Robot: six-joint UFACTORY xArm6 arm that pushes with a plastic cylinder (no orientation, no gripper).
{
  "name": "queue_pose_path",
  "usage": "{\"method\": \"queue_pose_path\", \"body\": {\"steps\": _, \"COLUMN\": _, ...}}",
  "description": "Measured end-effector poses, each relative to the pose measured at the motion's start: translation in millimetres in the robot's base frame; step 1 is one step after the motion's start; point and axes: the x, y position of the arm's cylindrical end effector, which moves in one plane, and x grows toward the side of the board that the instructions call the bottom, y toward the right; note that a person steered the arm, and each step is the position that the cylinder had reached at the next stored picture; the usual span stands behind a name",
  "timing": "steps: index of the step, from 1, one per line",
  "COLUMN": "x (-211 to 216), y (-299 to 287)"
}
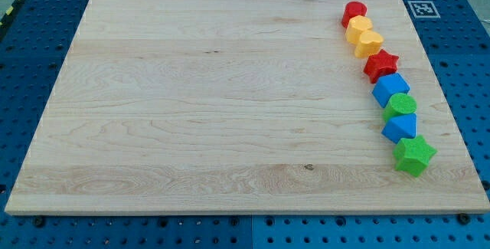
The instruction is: Move the green star to the left of the heart
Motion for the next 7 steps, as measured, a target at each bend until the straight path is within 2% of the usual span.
{"method": "queue_pose_path", "body": {"steps": 1, "x": 18, "y": 83}}
{"method": "queue_pose_path", "body": {"steps": 2, "x": 83, "y": 103}}
{"method": "queue_pose_path", "body": {"steps": 4, "x": 228, "y": 103}}
{"method": "queue_pose_path", "body": {"steps": 6, "x": 253, "y": 109}}
{"method": "queue_pose_path", "body": {"steps": 7, "x": 305, "y": 116}}
